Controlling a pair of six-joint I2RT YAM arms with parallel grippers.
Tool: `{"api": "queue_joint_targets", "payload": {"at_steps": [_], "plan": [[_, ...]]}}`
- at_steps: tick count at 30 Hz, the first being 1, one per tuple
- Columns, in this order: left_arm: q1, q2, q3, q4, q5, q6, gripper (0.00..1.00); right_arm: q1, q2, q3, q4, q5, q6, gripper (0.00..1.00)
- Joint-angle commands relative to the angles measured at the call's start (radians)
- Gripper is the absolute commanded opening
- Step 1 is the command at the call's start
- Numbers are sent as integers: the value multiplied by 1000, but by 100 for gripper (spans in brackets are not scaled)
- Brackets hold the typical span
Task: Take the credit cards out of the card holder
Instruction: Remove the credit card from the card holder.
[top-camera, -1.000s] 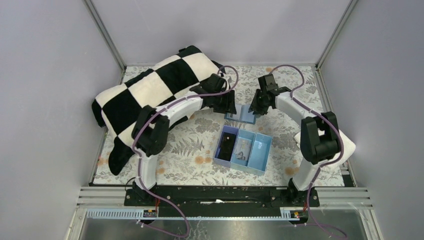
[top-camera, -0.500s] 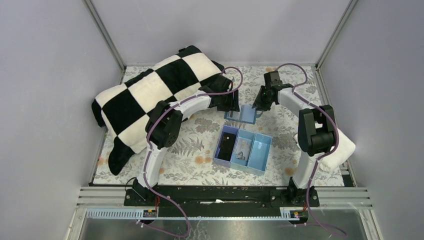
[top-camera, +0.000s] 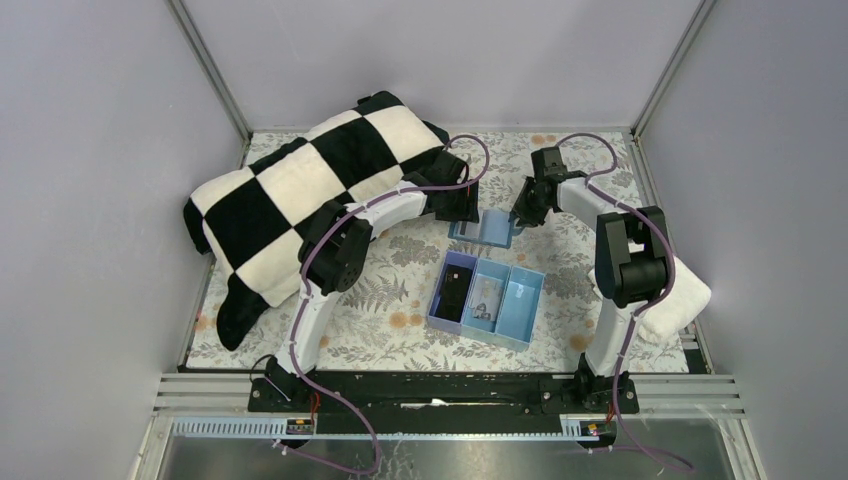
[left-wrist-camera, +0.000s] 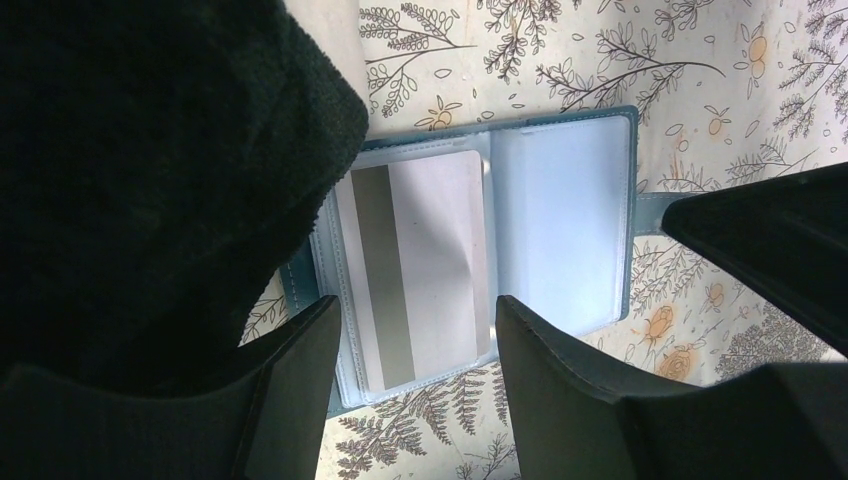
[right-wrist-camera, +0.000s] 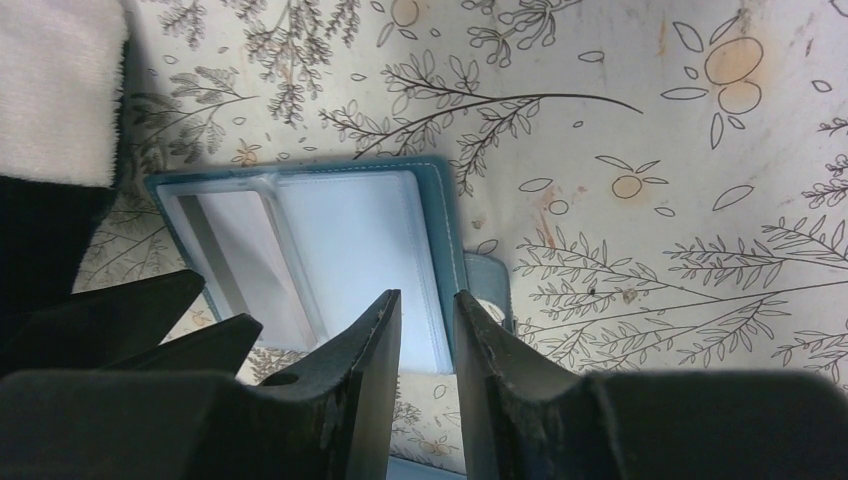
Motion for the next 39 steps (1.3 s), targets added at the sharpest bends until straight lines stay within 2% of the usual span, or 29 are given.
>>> {"api": "queue_joint_targets", "payload": {"at_steps": [1,18,25,39], "plan": [[1,16,24,24,-4,10,63,-2,16,-14,13,13,-4,33],[3,17,42,127,258,-41,55,-2,53,-69,50,-30,26,33],[-5,-29,36,45,-22,31,63,-2,55,-80,59,-37,24,32],[-7,-14,19,45,-67,41,62,-2,66,-80,51,-37,26,33]]}}
